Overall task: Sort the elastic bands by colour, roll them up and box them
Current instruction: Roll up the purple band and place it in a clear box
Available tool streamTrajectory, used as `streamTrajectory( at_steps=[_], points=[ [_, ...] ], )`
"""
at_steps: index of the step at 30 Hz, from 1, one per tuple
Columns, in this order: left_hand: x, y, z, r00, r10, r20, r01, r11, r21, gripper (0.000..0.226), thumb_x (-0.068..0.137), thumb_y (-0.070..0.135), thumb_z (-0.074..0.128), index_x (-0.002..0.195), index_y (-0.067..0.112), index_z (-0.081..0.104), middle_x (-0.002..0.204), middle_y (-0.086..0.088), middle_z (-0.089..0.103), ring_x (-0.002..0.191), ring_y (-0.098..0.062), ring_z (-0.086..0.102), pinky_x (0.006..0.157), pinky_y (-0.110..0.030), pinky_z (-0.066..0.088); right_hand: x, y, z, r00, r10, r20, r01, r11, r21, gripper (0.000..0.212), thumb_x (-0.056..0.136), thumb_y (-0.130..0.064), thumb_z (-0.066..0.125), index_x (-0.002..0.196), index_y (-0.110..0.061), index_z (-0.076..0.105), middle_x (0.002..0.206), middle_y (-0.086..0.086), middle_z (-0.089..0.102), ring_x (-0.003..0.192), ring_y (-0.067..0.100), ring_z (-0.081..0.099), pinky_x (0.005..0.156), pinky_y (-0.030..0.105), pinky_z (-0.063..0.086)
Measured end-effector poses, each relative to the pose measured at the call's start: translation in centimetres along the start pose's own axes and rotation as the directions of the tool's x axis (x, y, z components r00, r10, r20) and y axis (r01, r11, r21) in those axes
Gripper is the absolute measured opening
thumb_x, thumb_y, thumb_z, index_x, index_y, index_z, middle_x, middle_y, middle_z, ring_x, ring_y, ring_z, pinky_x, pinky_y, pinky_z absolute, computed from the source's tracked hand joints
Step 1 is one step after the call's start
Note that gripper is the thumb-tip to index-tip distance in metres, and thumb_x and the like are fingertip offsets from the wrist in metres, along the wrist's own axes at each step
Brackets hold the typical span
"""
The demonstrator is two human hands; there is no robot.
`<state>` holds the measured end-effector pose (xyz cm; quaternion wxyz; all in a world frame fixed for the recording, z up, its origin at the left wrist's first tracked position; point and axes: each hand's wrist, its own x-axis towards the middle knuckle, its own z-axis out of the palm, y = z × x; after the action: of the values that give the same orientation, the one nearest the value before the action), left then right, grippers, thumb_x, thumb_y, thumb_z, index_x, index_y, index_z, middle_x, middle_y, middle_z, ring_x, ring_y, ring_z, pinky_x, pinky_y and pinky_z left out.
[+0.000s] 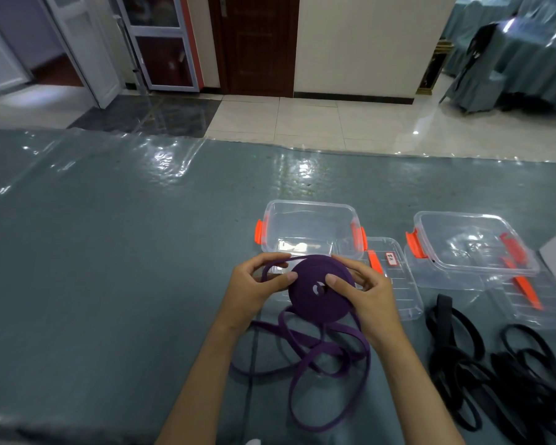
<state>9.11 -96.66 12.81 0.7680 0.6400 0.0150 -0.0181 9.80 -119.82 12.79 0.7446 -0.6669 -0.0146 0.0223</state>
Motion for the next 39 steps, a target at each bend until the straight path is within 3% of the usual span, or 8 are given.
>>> streamTrajectory(
  at_steps=[4,11,17,20,24,30,35,39],
  points=[
    [0.2,-0.4,0.7,0.994,0.064,-0.09,-0.067,0.997,-0.029,0.041,0.08,0.031,0.093,0.116,0.024,0.076,0.116,-0.009,0.077,0.099,-0.033,0.078,0.086,-0.042,0.065,0.5,0.2,0.1,0.999,0.045,-0.026,-0.043,0.996,0.081,0.057,0.071,-0.037,0.095,0.124,-0.025,0.077,0.118,0.009,0.079,0.11,0.031,0.076,0.084,0.044,0.065],
    [1.4,-1.4,2.1,0.947,0.15,-0.283,-0.164,0.986,-0.026,0.03,0.082,0.026,0.091,0.104,0.018,0.072,0.107,-0.007,0.075,0.094,-0.031,0.078,0.081,-0.041,0.066,2.1,0.6,0.7,0.989,0.103,-0.11,-0.082,0.98,0.179,0.07,0.06,-0.047,0.1,0.123,-0.026,0.077,0.118,0.011,0.078,0.109,0.033,0.076,0.079,0.044,0.066],
    [4.1,-1.9,3.2,0.971,-0.045,-0.237,0.011,0.99,-0.144,0.038,0.081,0.023,0.09,0.116,0.024,0.076,0.115,-0.009,0.077,0.107,-0.031,0.076,0.085,-0.044,0.065,4.9,1.0,1.5,0.965,0.095,-0.245,-0.043,0.977,0.21,0.051,0.073,-0.031,0.096,0.121,-0.028,0.076,0.116,0.007,0.079,0.102,0.028,0.079,0.071,0.036,0.066],
    [6.6,-1.7,3.1,0.968,-0.127,-0.215,0.077,0.971,-0.226,0.044,0.079,0.015,0.092,0.119,0.022,0.076,0.111,-0.017,0.078,0.104,-0.034,0.077,0.084,-0.043,0.065,7.2,1.1,1.6,0.963,0.082,-0.256,-0.046,0.989,0.143,0.047,0.076,-0.036,0.093,0.12,-0.031,0.074,0.115,0.005,0.079,0.101,0.026,0.079,0.073,0.041,0.066],
    [11.6,-1.5,3.5,0.949,-0.176,-0.262,0.13,0.974,-0.184,0.042,0.08,0.005,0.089,0.118,0.018,0.076,0.106,-0.017,0.079,0.097,-0.031,0.079,0.081,-0.041,0.065,11.5,1.8,1.2,0.96,0.082,-0.269,-0.089,0.996,-0.012,0.039,0.086,-0.03,0.088,0.12,-0.029,0.067,0.107,0.002,0.08,0.097,0.024,0.079,0.078,0.045,0.066],
    [19.4,-3.4,3.9,0.902,-0.335,-0.272,0.302,0.94,-0.156,0.037,0.082,-0.007,0.083,0.112,0.012,0.072,0.088,-0.012,0.08,0.079,-0.025,0.08,0.066,-0.029,0.063,18.5,5.0,-0.4,0.941,0.262,-0.215,-0.301,0.938,-0.171,0.037,0.098,-0.029,0.074,0.124,-0.014,0.054,0.116,0.019,0.072,0.098,0.032,0.075,0.078,0.055,0.066],
    [23.6,-7.5,3.7,0.83,-0.46,-0.316,0.468,0.882,-0.055,0.031,0.083,-0.01,0.081,0.101,0.012,0.069,0.096,-0.018,0.072,0.08,-0.03,0.075,0.069,-0.037,0.065,22.7,8.9,-1.5,0.898,0.394,-0.194,-0.439,0.802,-0.404,0.024,0.103,-0.022,0.066,0.116,-0.006,0.053,0.112,0.022,0.069,0.101,0.04,0.071,0.087,0.062,0.06],
    [25.9,-11.3,3.0,0.774,-0.532,-0.342,0.567,0.823,0.003,0.031,0.084,-0.011,0.08,0.101,0.011,0.065,0.101,-0.02,0.07,0.093,-0.038,0.075,0.075,-0.044,0.066,25.2,11.4,-2.0,0.861,0.476,-0.18,-0.484,0.659,-0.575,0.023,0.102,-0.025,0.066,0.111,-0.007,0.056,0.111,0.016,0.068,0.104,0.035,0.067,0.09,0.049,0.056]
  ],
)
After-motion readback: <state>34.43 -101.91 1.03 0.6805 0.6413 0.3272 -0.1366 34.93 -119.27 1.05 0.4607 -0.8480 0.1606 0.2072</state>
